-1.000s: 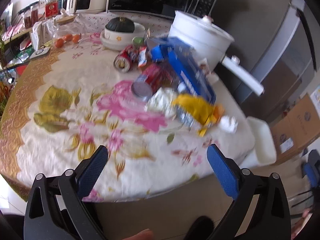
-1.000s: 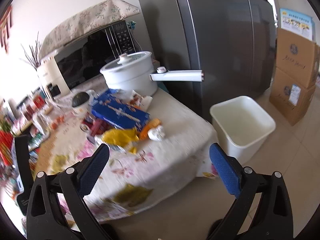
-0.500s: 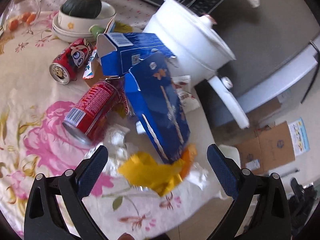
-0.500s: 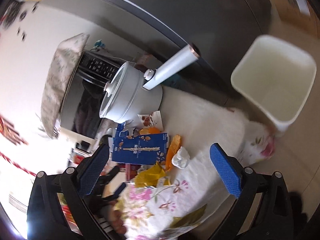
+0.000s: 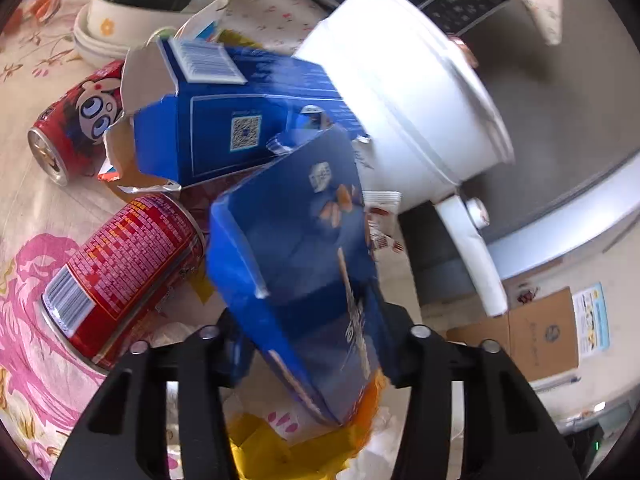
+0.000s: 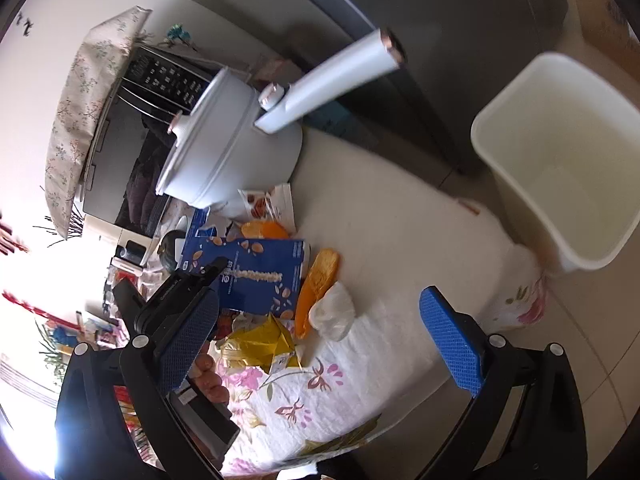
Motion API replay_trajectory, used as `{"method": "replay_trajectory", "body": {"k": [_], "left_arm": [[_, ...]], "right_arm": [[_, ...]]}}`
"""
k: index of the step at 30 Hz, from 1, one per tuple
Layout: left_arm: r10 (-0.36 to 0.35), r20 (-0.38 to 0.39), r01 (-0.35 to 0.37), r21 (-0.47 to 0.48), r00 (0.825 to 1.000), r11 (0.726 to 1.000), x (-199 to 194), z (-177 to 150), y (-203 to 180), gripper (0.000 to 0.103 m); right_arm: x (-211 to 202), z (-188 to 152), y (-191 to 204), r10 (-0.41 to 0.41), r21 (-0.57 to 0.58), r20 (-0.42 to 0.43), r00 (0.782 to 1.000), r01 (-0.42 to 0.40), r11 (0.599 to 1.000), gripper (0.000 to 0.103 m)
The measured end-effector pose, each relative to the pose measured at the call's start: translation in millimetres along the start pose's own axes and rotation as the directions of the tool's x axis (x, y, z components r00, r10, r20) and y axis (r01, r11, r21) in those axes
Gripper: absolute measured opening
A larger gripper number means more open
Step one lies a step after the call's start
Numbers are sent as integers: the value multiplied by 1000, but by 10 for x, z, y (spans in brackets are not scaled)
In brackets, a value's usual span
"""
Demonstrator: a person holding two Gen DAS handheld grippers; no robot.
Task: Collect trash
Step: 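Grasp the blue cardboard box with the left tool while the right tool grasps the yellow wrapper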
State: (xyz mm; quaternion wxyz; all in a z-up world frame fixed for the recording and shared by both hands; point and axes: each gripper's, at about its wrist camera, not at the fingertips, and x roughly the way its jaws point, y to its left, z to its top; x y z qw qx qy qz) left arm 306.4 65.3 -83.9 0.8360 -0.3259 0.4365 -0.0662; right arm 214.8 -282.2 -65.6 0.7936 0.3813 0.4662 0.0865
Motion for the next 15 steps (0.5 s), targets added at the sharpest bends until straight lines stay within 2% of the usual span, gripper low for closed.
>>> {"method": "replay_trajectory", "body": {"k": [1, 3, 5, 8, 11, 14, 15], "left_arm": [[-4, 7, 4, 14, 1000, 1000, -29, -15, -17, 39], [-56, 8, 56, 26, 998, 998, -119, -27, -56, 27], [-103, 12, 102, 37, 995, 994, -232, -25, -91, 23], [-117, 42, 112, 109, 992, 988, -477, -22, -172, 23], [-136, 73, 125, 141, 988, 982, -740, -2, -191, 23], [-140, 157, 110, 184, 978, 977, -1138, 8, -158, 23], [-136, 205, 92, 212, 969, 973, -1330, 10, -154, 23]], "right_arm": [[46, 0, -16, 6, 15, -17, 1000, -6, 1000, 97], [105, -2, -28, 14, 32, -37, 999, -12, 999, 97], [150, -14, -10, 15, 33, -47, 999, -14, 999, 97], [208, -23, 56, 12, 6, -61, 998, -12, 1000, 97], [299, -52, 95, 16, -6, -92, 996, -17, 1000, 97], [418, -125, 181, 49, -18, -149, 988, -52, 998, 97], [477, -172, 253, 67, -34, -180, 981, -74, 997, 97]]}}
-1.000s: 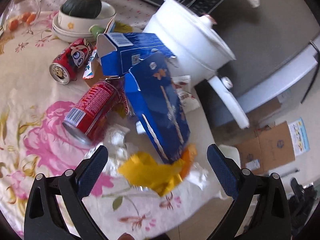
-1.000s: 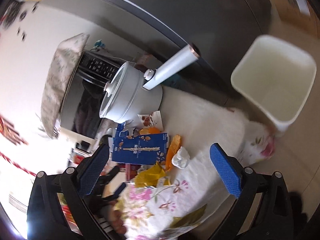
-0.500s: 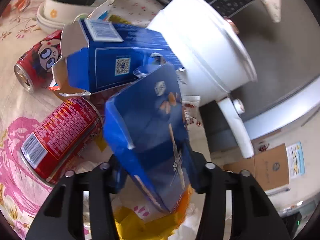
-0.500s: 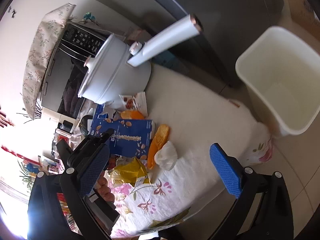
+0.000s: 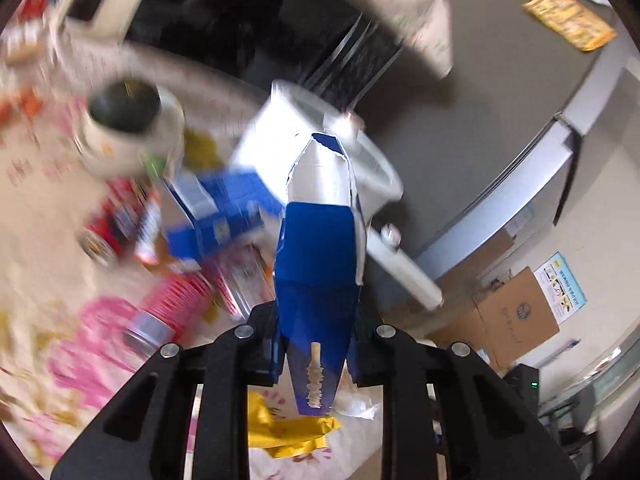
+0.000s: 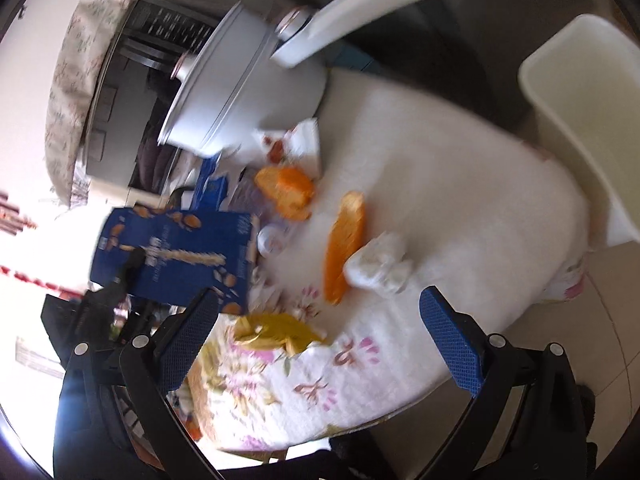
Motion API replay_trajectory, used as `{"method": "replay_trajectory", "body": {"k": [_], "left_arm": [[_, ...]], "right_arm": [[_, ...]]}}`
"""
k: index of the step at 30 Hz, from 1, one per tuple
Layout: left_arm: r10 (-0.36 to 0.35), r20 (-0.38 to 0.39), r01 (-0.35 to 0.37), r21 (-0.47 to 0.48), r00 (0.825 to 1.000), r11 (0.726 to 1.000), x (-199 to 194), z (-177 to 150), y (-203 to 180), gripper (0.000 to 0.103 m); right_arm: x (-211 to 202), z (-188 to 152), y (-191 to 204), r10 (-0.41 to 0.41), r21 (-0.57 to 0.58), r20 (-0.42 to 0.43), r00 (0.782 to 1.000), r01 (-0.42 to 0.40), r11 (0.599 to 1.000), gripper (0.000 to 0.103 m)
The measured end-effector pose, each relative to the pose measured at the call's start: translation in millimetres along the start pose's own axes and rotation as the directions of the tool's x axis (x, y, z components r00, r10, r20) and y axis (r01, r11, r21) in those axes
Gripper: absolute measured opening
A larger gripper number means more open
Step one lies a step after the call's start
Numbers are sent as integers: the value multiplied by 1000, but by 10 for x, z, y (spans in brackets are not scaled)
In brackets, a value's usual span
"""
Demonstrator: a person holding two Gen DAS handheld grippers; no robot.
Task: Collect trash
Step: 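Grasp the blue cardboard box with the left tool while the right tool grasps the yellow wrapper, then carry the yellow wrapper to the white bin and open the right tool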
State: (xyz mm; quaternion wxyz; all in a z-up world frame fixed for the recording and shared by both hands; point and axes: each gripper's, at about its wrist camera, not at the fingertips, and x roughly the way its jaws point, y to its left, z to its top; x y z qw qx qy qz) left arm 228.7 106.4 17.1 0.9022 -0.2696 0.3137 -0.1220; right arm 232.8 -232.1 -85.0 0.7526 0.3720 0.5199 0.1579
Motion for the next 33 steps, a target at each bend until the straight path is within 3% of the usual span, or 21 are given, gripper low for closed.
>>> {"method": "replay_trajectory", "body": {"k": [2, 4, 7, 9, 11, 13, 14, 16, 19, 23, 25, 27, 33], "left_arm": [[27, 79, -32, 59, 997, 998, -306, 47, -31, 23], [47, 148, -63, 105, 988, 992, -585, 78, -46, 23], [62, 202, -91, 139, 977, 986, -837, 147, 12, 23], [76, 214, -109, 149, 974, 983, -916, 166, 61, 23], [90, 210, -121, 140, 974, 983, -993, 162, 179, 23], [98, 191, -120, 104, 977, 987, -1007, 180, 326, 23], [99, 184, -117, 86, 978, 989, -1022, 195, 389, 23], [98, 170, -108, 53, 981, 993, -1045, 212, 515, 23], [114, 163, -123, 43, 980, 992, -1071, 202, 622, 23], [114, 156, -123, 53, 981, 991, -1061, 178, 613, 24], [118, 151, -128, 59, 981, 990, -1046, 169, 605, 24], [118, 143, -127, 55, 983, 990, -1027, 163, 614, 24], [114, 129, -119, 31, 985, 992, -990, 165, 664, 24]], "right_arm": [[102, -81, 148, 5, -55, -31, 1000, -6, 998, 97], [227, -195, 381, -30, -182, -47, 998, 21, 983, 97], [438, -357, 703, -118, -392, -51, 992, 88, 916, 96], [575, -467, 903, -183, -539, -25, 983, 141, 831, 96], [759, -630, 1143, -255, -726, 50, 966, 211, 655, 96], [906, -778, 1253, -285, -835, 113, 952, 247, 492, 96], [975, -807, 1257, -304, -859, 112, 946, 246, 450, 96], [1086, -812, 1242, -323, -870, 87, 942, 231, 437, 96], [1128, -729, 1242, -324, -880, 122, 938, 253, 401, 96], [1168, -612, 1191, -339, -878, 146, 929, 280, 389, 94], [1276, -614, 1141, -372, -888, 133, 919, 277, 367, 85], [1382, -642, 1115, -403, -899, 118, 907, 270, 345, 67], [1363, -619, 1222, -351, -889, 61, 935, 210, 406, 54]]}}
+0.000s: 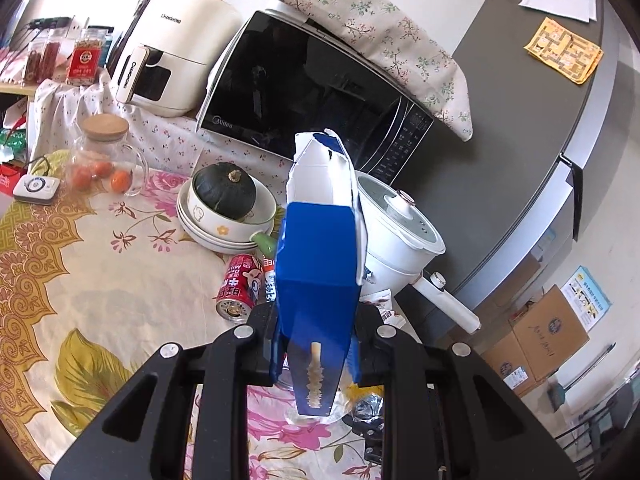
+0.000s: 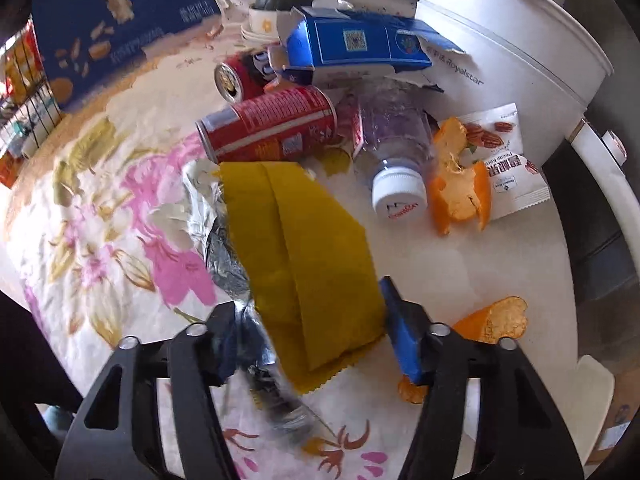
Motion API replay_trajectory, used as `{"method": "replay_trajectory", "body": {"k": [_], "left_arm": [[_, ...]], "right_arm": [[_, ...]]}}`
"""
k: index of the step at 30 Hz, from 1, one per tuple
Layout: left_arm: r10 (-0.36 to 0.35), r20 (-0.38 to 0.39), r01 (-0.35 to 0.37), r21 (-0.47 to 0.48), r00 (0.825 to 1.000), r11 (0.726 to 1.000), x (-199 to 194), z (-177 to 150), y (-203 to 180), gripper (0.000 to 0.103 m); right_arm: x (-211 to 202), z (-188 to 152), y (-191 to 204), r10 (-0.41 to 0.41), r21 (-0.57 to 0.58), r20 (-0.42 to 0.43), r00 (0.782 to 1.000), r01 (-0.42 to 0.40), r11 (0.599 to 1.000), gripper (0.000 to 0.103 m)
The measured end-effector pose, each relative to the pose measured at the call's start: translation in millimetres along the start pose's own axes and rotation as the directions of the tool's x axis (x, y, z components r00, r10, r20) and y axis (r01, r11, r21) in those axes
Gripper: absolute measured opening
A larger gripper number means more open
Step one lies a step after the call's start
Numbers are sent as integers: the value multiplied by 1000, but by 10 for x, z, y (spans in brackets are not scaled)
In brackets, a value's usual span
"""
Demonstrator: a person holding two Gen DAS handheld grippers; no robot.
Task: Collect trash
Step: 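Carry the yellow wrapper to the white bin and open the right tool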
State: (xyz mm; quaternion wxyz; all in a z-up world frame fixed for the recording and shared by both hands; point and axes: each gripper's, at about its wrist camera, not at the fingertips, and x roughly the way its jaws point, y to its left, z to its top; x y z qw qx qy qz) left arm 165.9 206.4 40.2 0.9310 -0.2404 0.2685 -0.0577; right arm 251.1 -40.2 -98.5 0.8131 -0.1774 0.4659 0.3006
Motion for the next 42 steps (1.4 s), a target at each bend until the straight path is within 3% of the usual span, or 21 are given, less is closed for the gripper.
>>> {"method": "replay_trajectory", "body": {"k": [12, 18, 21, 24, 26, 31, 34, 35, 36, 42], "left_arm": [[-25, 32, 25, 9, 999, 1000, -22, -6, -143, 24], [-82, 54, 81, 11, 995, 997, 16, -10, -392, 24], [-118, 52, 117, 18, 992, 993, 72, -42, -565, 24], [-164, 28, 163, 24, 986, 986, 184, -102, -783, 24], [-187, 8, 187, 26, 982, 982, 259, -150, -910, 24], [-232, -52, 236, 66, 971, 970, 446, -370, -1324, 24], [-264, -88, 271, 68, 960, 960, 566, -522, -1575, 24], [-279, -104, 287, 63, 955, 956, 616, -573, -1663, 24], [-288, -114, 297, 64, 951, 953, 649, -613, -1733, 24], [-329, -192, 354, 109, 924, 929, 991, -902, -2396, 24]], "right_arm": [[-646, 147, -167, -9, 160, 196, 981, -23, 987, 52], [-1007, 122, -405, -105, 279, 307, 946, 16, 960, 52], [-1171, 15, -602, -192, 355, 333, 923, 66, 933, 52], [-1336, -171, -911, -293, 461, 321, 901, 122, 879, 52], [-1465, -378, -1193, -386, 554, 286, 877, 177, 813, 53], [-1598, -892, -1863, -522, 759, 119, 844, 262, 596, 55], [-1578, -1113, -2137, -540, 807, 23, 841, 303, 507, 67], [-1562, -1182, -2234, -540, 818, -20, 842, 324, 475, 80], [-1565, -1229, -2289, -539, 827, -40, 841, 331, 454, 90], [-1905, -1412, -2390, -599, 857, -83, 796, 364, 365, 96]]}}
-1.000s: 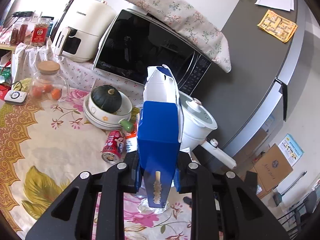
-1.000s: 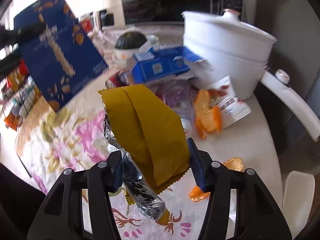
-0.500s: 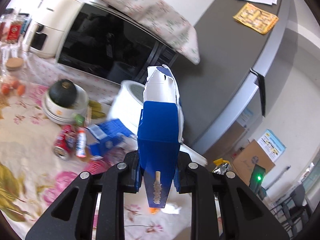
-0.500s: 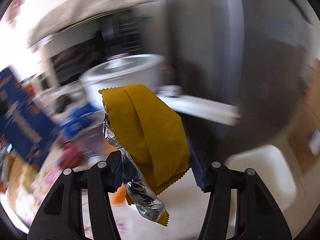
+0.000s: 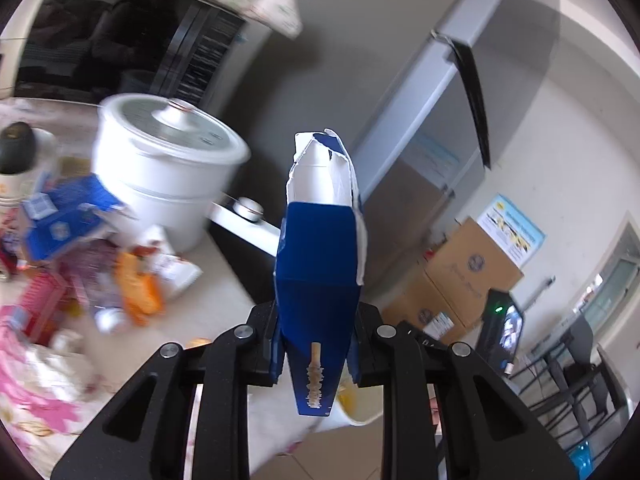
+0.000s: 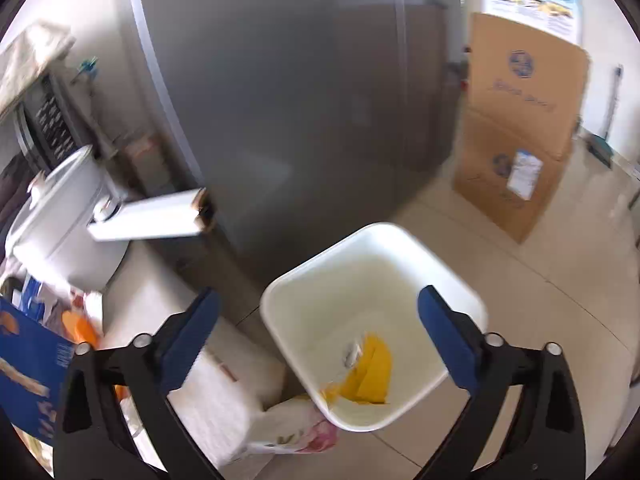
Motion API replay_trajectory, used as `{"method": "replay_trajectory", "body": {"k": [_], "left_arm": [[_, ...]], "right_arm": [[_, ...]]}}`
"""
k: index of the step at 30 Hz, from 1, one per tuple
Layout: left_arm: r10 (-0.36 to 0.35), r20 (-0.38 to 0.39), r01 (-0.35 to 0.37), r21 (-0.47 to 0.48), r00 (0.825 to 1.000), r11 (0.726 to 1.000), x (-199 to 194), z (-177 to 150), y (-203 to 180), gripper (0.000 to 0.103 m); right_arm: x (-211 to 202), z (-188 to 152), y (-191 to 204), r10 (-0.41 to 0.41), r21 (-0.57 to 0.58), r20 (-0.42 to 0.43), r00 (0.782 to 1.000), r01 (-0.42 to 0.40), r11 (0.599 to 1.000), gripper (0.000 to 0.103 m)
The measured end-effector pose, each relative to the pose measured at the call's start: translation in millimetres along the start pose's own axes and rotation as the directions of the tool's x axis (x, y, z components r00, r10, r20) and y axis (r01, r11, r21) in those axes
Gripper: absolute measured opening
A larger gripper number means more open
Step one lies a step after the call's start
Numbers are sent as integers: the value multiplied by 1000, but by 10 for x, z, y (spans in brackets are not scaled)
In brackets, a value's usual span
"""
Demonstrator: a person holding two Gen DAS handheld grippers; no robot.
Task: Collect trash
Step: 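Carry the yellow wrapper to the white bin and open the right tool, then lower the blue box over the white bin and open the left tool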
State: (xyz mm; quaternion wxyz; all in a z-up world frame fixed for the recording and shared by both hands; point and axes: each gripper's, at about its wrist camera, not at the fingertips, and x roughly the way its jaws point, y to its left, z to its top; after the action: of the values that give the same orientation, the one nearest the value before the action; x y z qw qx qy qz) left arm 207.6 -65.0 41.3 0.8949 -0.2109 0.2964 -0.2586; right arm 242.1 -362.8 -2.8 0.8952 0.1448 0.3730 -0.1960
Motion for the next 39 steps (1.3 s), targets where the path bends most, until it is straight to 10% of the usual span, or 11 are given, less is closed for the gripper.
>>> {"method": "replay_trajectory", "body": {"k": [7, 17, 21, 24, 34, 39], "left_arm": [[-60, -129, 61, -1, 990, 998, 907, -161, -540, 24], [-63, -375, 43, -61, 925, 997, 2227, -669, -845, 24], [-63, -429, 42, -58, 901, 997, 2474, -730, -931, 42], [-50, -414, 44, -25, 909, 999, 2465, -684, -1025, 63], [187, -227, -155, 152, 956, 976, 1855, -418, -997, 83], [309, -110, -282, 213, 945, 936, 1433, -303, -871, 92]], "right_arm": [[-198, 91, -606, -98, 92, 41, 994, 94, 991, 96], [-150, 106, -1301, -214, 192, 2, 977, 209, 959, 96], [-114, 99, -1374, -244, 181, -8, 970, 241, 953, 96], [-136, 97, -1378, -248, 178, -2, 969, 244, 953, 96], [-331, 64, -1117, -264, 115, 77, 961, 254, 960, 96], [-473, -23, -785, -223, 46, 132, 966, 219, 975, 96]]}}
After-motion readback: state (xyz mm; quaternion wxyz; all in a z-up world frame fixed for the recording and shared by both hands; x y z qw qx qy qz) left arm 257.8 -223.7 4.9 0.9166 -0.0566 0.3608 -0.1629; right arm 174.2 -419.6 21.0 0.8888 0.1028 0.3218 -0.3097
